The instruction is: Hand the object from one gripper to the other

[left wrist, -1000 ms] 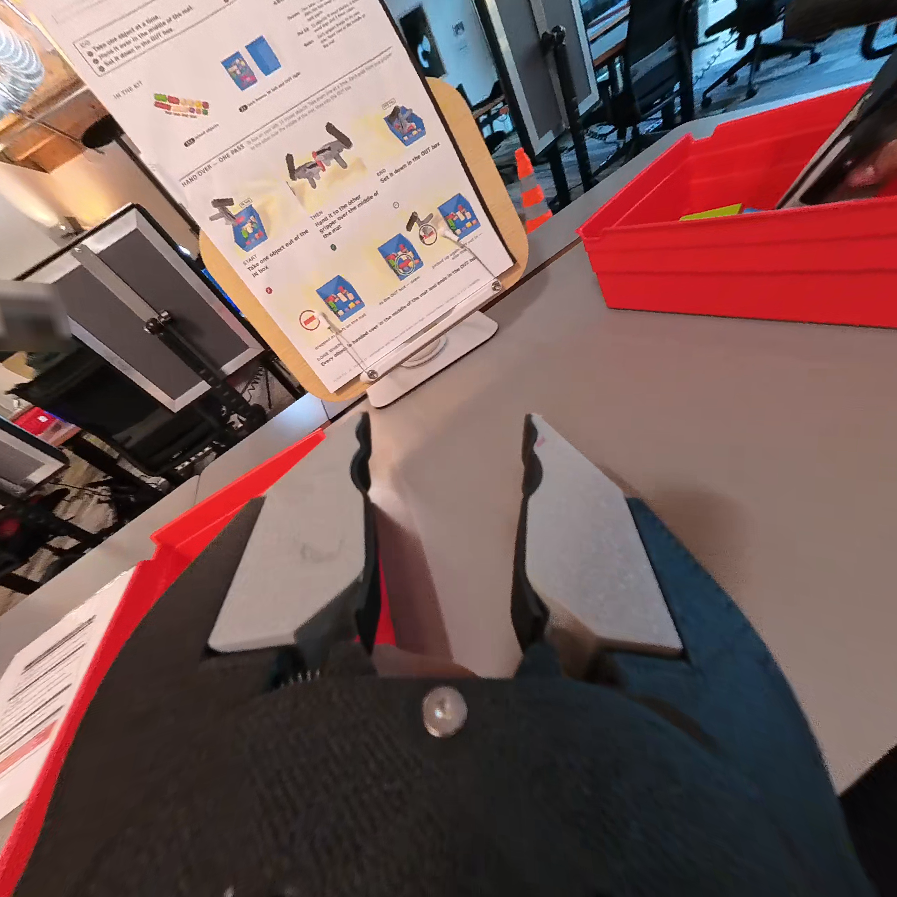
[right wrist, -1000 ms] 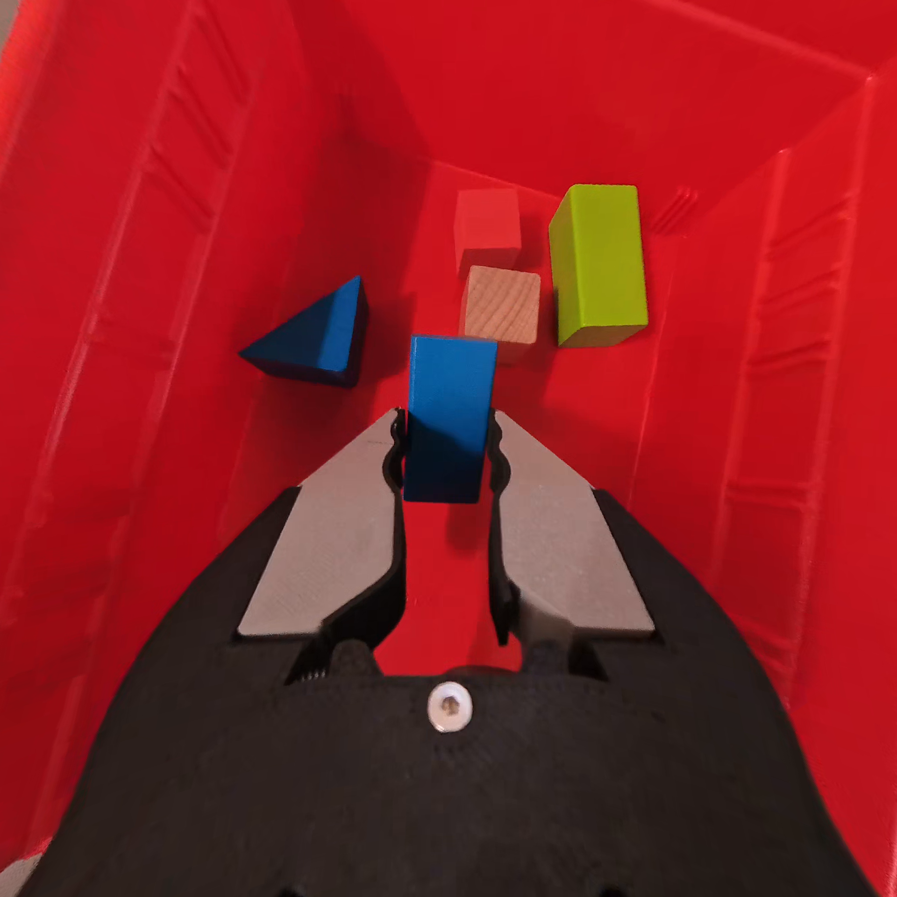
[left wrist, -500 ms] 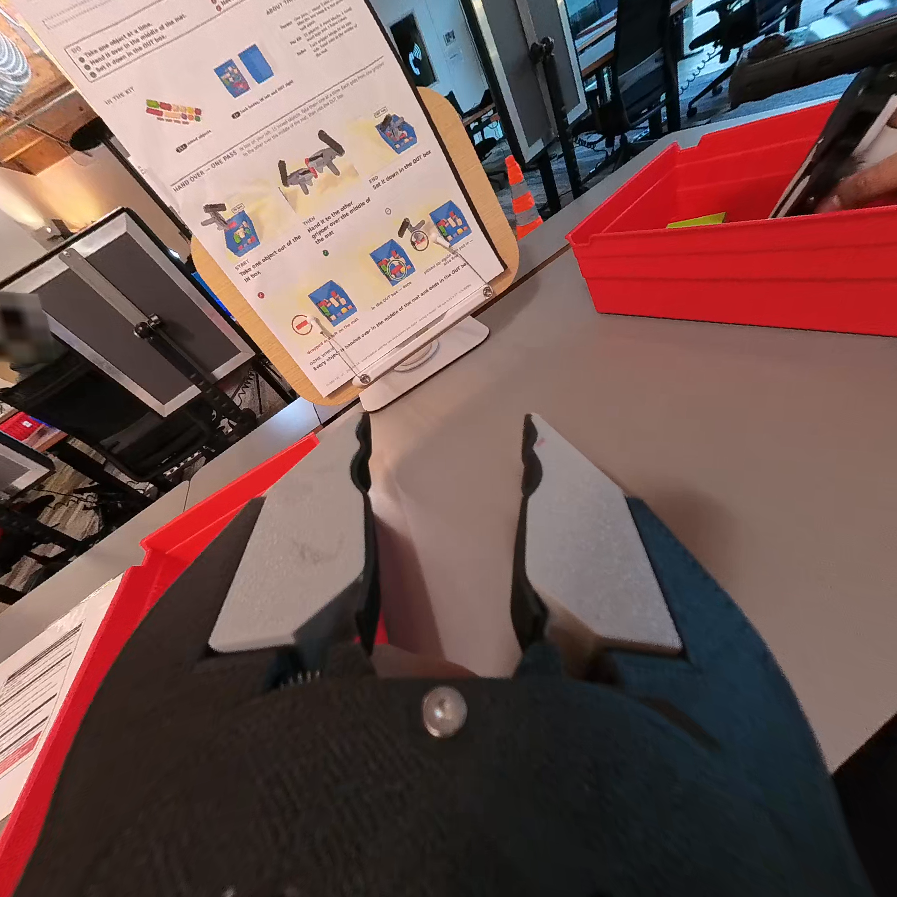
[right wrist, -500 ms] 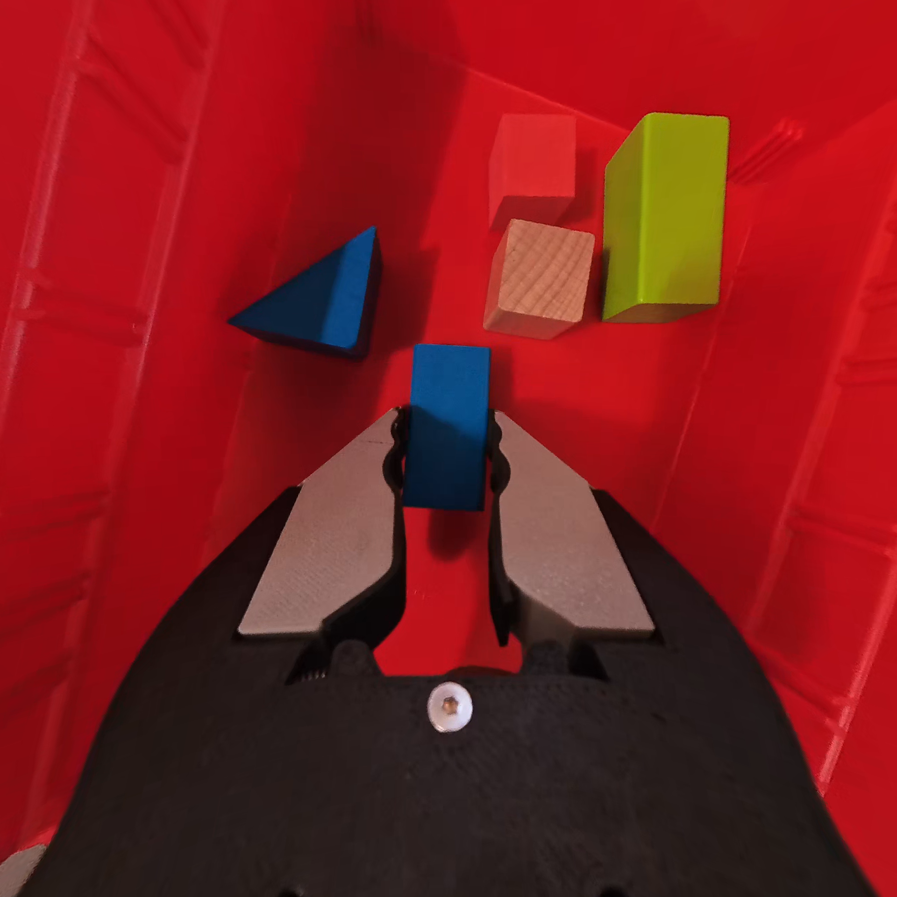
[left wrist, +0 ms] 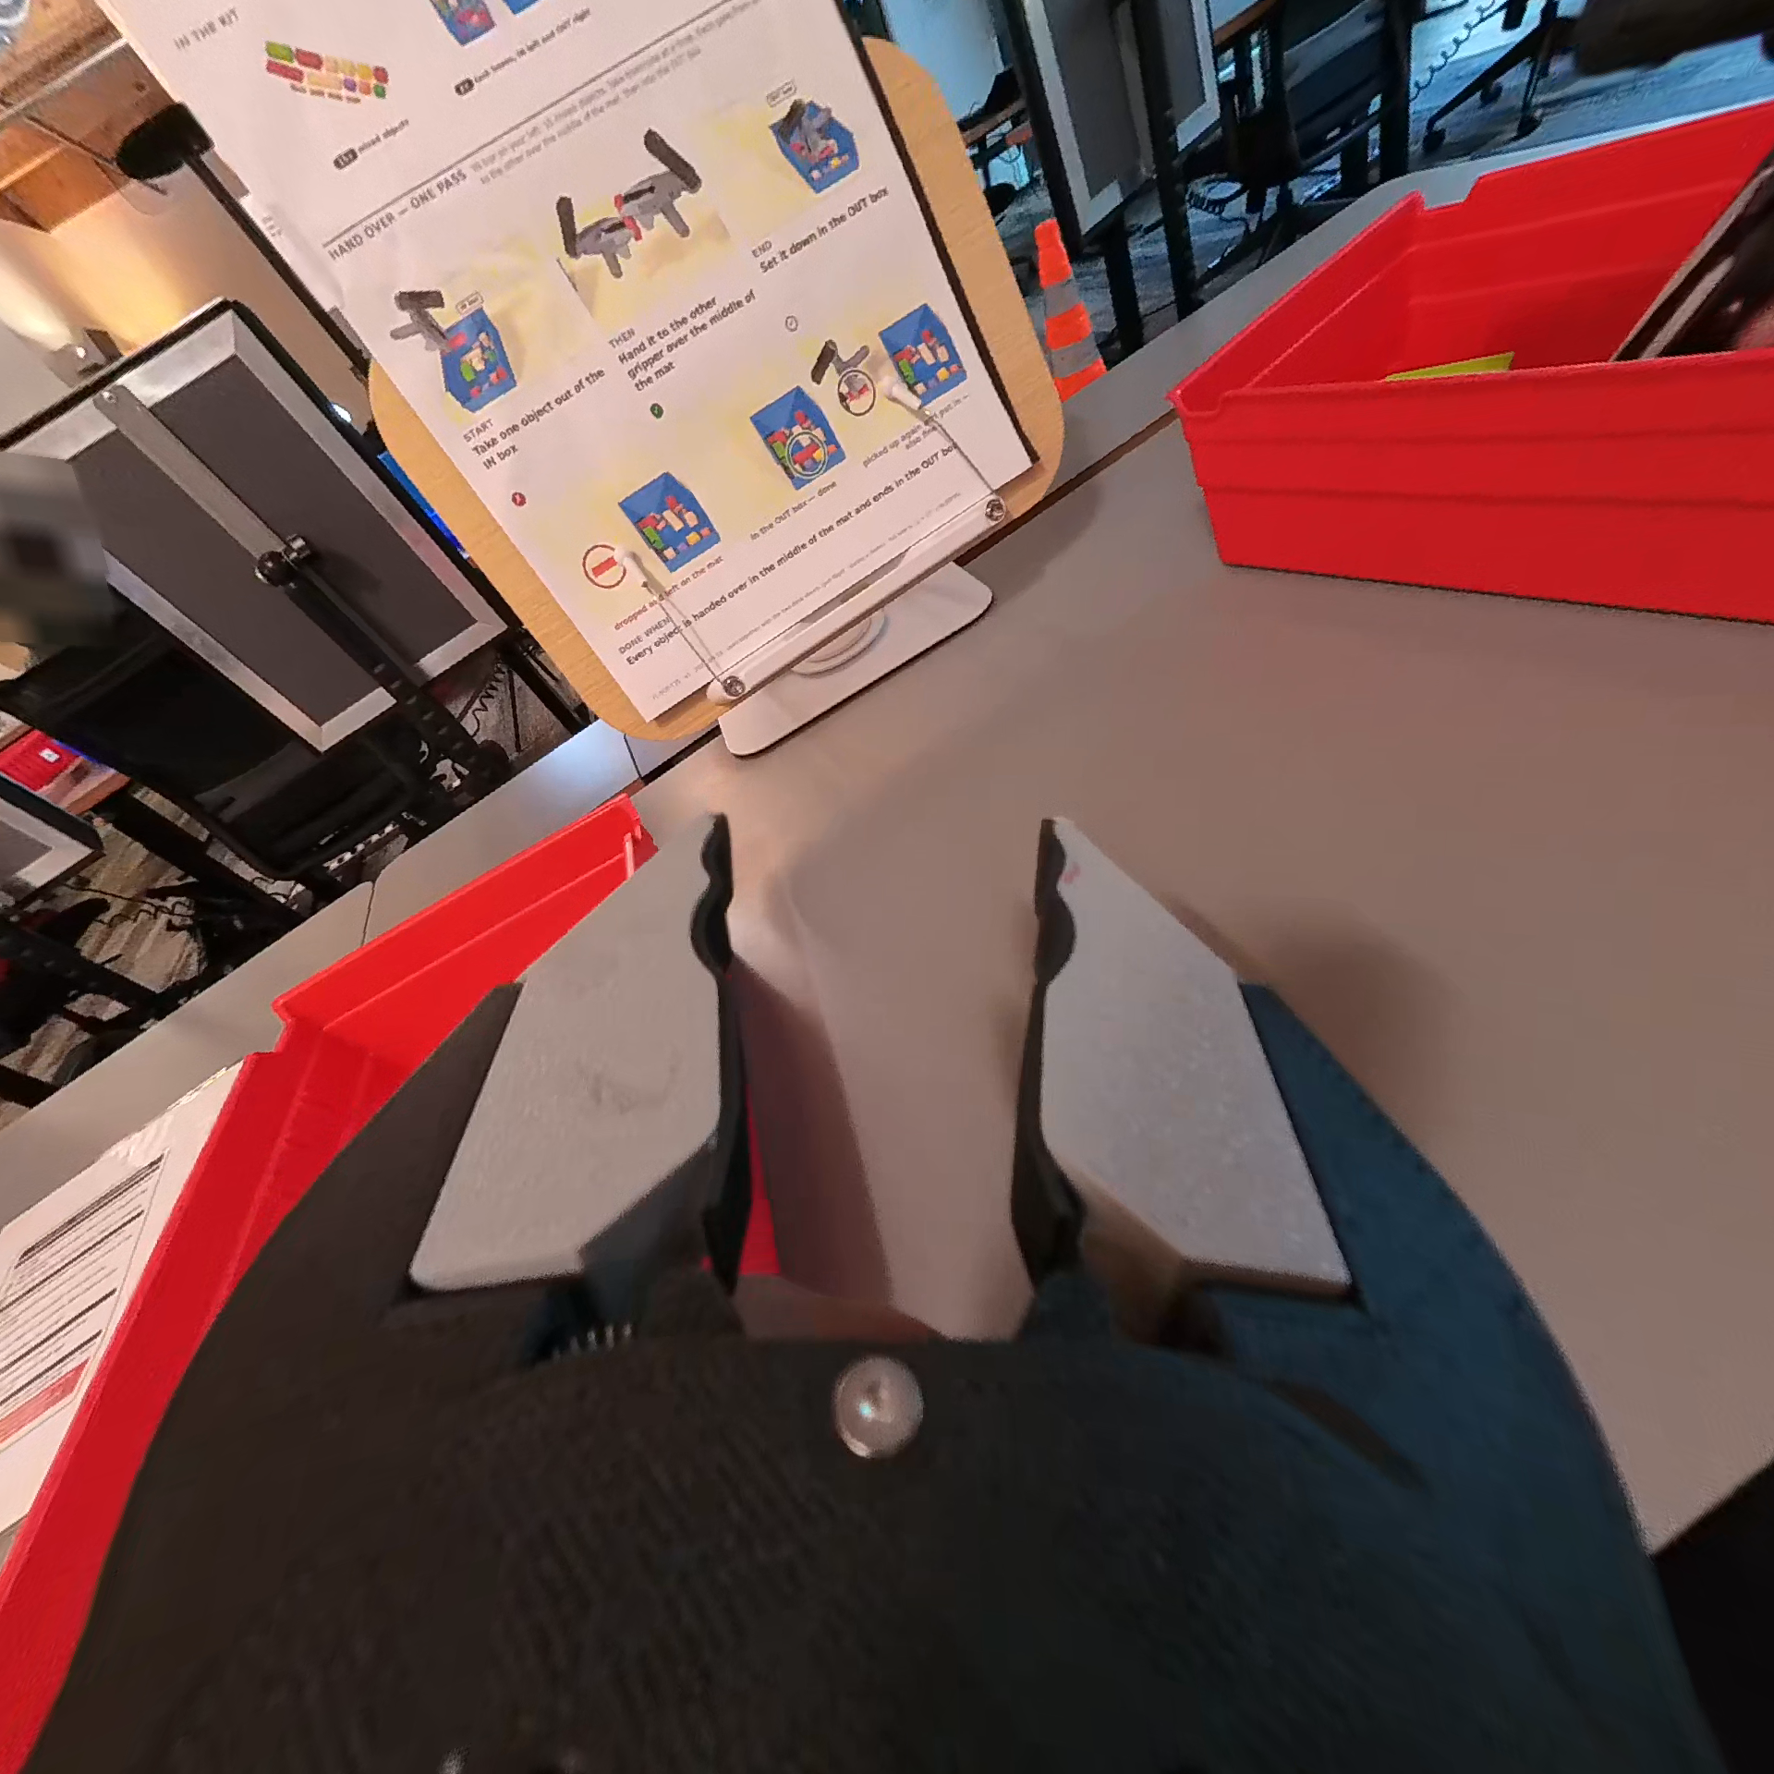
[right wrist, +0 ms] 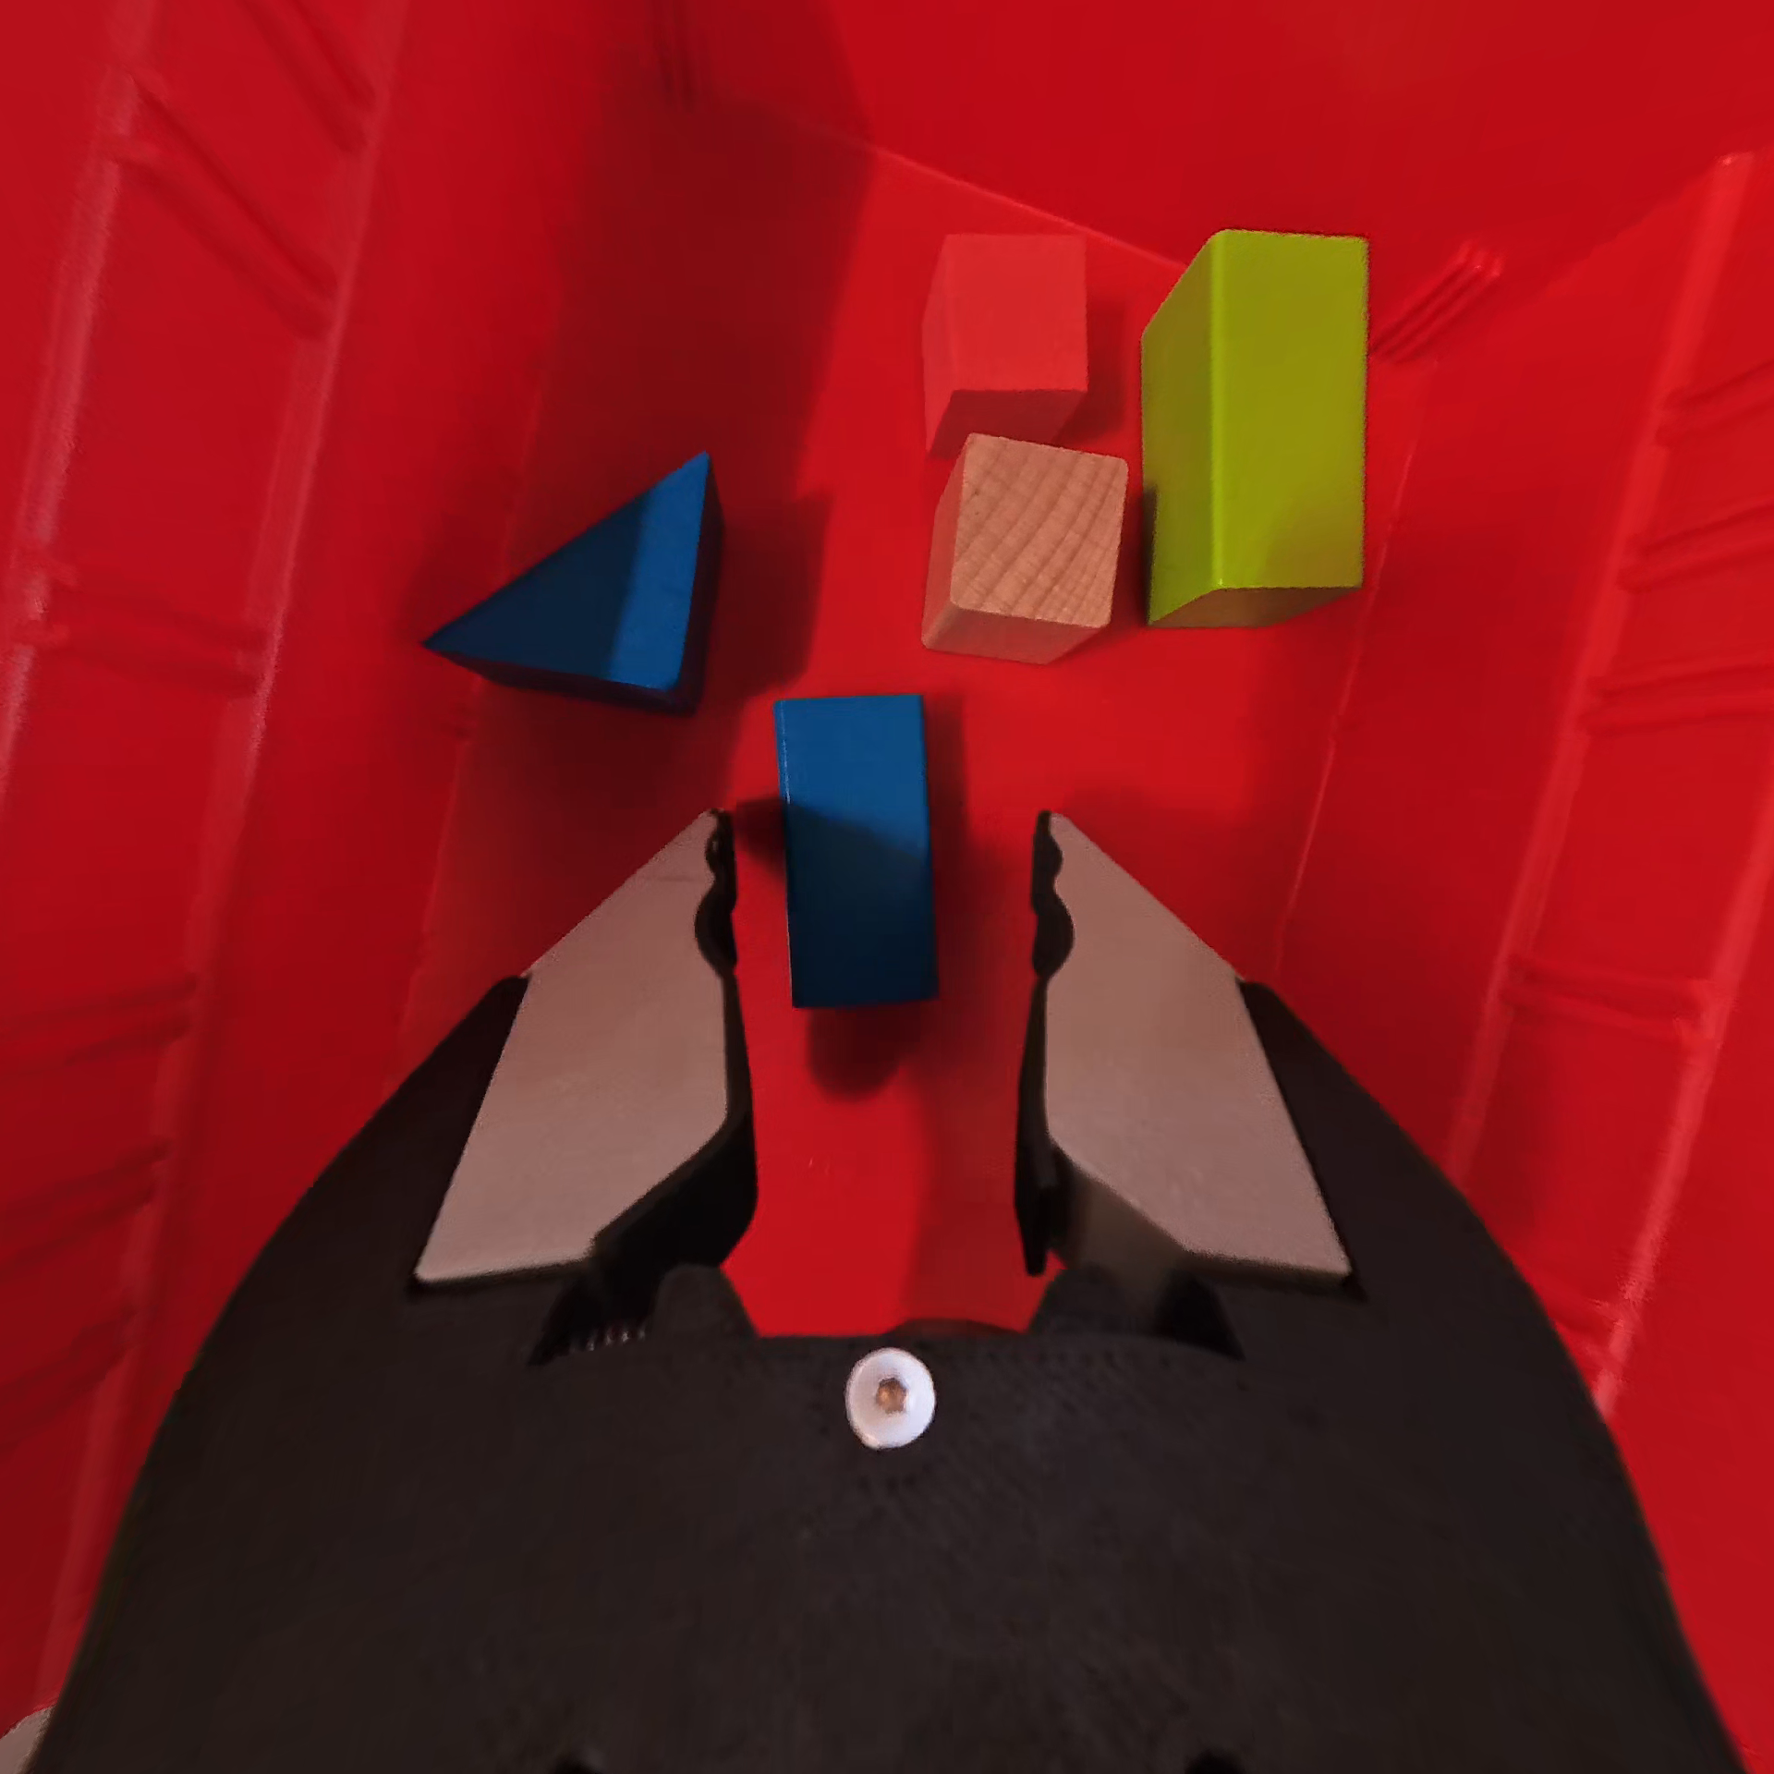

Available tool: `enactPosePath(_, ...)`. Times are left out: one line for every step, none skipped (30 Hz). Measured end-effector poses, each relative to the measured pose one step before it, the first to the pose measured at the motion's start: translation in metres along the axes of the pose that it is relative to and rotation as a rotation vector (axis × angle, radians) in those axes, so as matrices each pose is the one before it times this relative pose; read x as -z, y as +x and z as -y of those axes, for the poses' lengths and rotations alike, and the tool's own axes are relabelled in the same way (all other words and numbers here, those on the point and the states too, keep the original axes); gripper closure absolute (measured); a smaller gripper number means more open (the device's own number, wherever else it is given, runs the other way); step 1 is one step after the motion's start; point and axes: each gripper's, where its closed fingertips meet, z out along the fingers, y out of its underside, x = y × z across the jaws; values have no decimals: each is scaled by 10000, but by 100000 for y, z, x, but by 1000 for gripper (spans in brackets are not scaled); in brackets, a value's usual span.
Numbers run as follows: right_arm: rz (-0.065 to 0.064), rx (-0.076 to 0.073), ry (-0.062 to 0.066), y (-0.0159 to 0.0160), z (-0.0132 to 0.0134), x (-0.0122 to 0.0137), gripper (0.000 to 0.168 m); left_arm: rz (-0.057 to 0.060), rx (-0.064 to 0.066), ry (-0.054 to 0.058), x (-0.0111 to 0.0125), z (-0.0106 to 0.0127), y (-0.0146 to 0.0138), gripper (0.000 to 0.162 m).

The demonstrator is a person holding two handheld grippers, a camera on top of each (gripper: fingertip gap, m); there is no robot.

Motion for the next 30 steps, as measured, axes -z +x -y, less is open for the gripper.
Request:
enactPosePath(-107,-99,226,119,361,440,108,43,24,-9,12,-46,-185,100)
enactPosePath(-123,-94,296,137,525,611,108,31,32,0,42,-28,-181,100)
enactPosePath(-182,-77,353,180,650,747,107,21,47,-12,60,-39,-191,100)
enactPosePath(-277,-53,469,259,869,919,107,39,48,-1,73,-30,-220,100)
enactPosePath(-335,-55,597,307,1112,1050,105,49,38,18,64,-7,-226,100)
enactPosePath(-340,-70,672,277,1261,1127,103,21,25,17,76,7,-155,100)
enactPosePath(-344,-51,712,243,1340,1097,103,8,11,16,63,10,-94,100)
enactPosePath(-364,-5,679,251,1268,1006,105,20,-1,13,52,9,-68,100)
enactPosePath(-375,56,585,272,1101,898,107,1,-15,0,27,1,4,100)
enactPosePath(-341,96,478,253,912,750,110,-10,-16,-5,27,17,41,100)
enactPosePath(-293,81,399,249,760,611,113,-11,-12,4,17,25,59,100)
enactPosePath(-220,27,325,203,606,487,115,-14,-15,9,23,30,64,100)
enactPosePath(-102,-32,241,92,449,344,117,-5,-16,-1,19,21,56,100)
enactPosePath(4,-85,175,-21,323,240,119,-6,-25,-3,10,7,44,100)
enactPosePath(49,-111,139,-59,267,165,119,-2,-43,16,24,35,42,99)
enactPosePath(52,-90,112,-53,201,120,117,12,-59,34,37,66,36,99)
enactPosePath(36,-36,75,-31,154,113,117,26,-32,6,43,43,13,99)
enactPosePath(5,10,39,-6,94,88,117,18,2,-23,16,-5,-15,99)
enactPosePath(-14,34,19,15,58,83,118,-1,26,2,16,24,2,99)
enactPosePath(-9,24,24,5,74,82,118,-24,39,20,1,33,5,99)
enactPosePath(20,0,17,-32,53,69,118,-11,44,4,-7,-14,-24,99)
enactPosePath(32,-15,12,-45,46,56,118,-5,33,-26,-40,-65,-35,99)
enactPosePath(39,-10,23,-56,57,67,118,-3,16,-35,-60,-112,-40,98)
enactPosePath(44,7,17,-80,47,40,117,2,12,-33,-56,-100,-29,98)
enactPosePath(22,21,3,-61,18,31,117,-7,12,-36,-54,-104,-16,98)
enactPosePath(-8,24,7,-22,37,29,117,-11,5,-28,-31,-83,-5,98)
enactPosePath(-7,16,18,-35,49,40,116,1,-2,-11,-24,-34,-10,98)
enactPosePath(26,4,11,-85,43,26,117,5,-4,3,9,-1,-15,98)
enactPosePath(35,2,6,-98,36,30,116,-4,-3,1,22,4,-5,98)
enactPosePath(12,14,17,-69,53,29,116,2,2,2,16,11,-24,98)
